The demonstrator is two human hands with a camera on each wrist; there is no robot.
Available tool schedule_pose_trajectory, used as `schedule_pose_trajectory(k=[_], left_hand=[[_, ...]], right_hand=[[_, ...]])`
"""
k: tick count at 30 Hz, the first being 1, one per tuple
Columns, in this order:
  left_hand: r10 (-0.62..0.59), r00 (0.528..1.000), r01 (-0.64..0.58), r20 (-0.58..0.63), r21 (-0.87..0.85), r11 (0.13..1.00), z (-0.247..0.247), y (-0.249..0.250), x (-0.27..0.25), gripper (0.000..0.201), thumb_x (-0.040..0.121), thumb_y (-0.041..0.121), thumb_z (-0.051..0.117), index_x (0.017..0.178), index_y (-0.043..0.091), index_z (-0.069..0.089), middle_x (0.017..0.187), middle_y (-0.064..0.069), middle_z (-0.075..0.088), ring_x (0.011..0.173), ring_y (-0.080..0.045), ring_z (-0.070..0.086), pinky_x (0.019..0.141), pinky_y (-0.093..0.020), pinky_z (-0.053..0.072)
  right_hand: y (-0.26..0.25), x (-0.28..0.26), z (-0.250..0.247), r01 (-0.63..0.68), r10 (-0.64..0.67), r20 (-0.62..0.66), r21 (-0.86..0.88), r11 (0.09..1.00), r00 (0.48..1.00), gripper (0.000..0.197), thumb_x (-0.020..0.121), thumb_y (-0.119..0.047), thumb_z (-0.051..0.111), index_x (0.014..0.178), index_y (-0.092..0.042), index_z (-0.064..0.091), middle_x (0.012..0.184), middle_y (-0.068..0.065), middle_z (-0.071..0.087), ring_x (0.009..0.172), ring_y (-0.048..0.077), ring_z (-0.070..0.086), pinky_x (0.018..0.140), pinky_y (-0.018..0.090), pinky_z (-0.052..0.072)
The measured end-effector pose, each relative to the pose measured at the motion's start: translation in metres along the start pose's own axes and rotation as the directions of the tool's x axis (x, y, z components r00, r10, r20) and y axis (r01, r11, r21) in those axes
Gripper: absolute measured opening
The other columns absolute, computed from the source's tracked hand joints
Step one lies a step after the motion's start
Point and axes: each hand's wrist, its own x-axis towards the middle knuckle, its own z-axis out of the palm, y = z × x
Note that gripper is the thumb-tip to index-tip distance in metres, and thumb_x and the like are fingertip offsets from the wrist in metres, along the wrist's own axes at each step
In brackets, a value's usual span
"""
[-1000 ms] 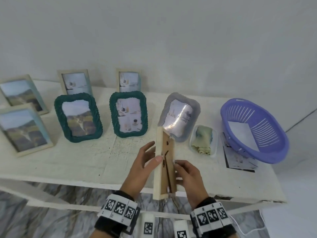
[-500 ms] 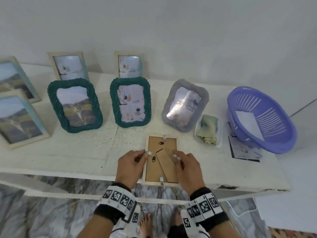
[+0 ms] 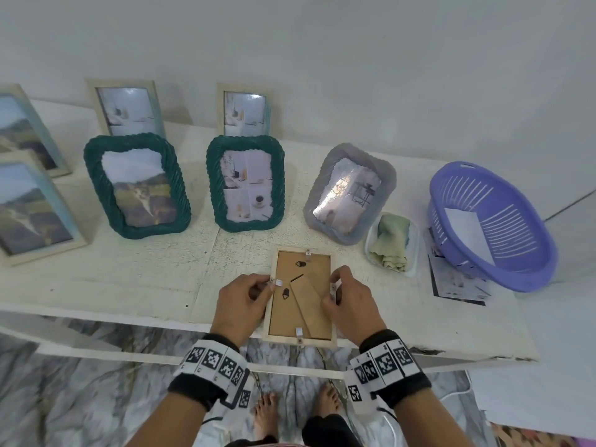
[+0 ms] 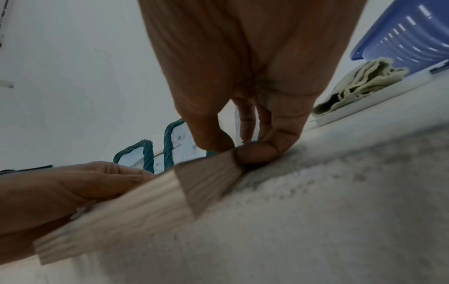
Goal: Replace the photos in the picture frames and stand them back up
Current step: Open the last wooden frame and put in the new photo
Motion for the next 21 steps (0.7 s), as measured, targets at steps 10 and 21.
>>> schedule_pose_trajectory(k=[10,21], left_hand=[[0.023,0.999,-0.025,0.027,0.092,0.995,0.003,0.000,-0.001,0.033,0.087,0.031,0.070,0.119,0.023,0.066,0.090,0.009,0.063,0.077,-0.007,0.061,0.080,-0.035,0.054],[-0.014,1.000,0.019,-0.022,0.221,0.975,0.014,0.007,0.006,0.026,0.092,0.040,0.060,0.102,0.016,0.062,0.082,0.001,0.066,0.076,-0.018,0.061,0.072,-0.032,0.050]], right_hand=[[0.004,-0.006,0.002,-0.042,0.047,-0.051,0.091,0.995,0.998,0.040,0.090,-0.014,0.057,0.129,-0.008,0.047,0.076,-0.001,0.059,0.072,0.014,0.053,0.070,0.024,0.041],[0.006,-0.009,0.006,0.006,-0.002,-0.062,0.069,0.998,0.998,0.038,0.092,-0.012,0.055,0.128,-0.007,0.048,0.072,-0.001,0.058,0.069,0.014,0.053,0.070,0.028,0.044]])
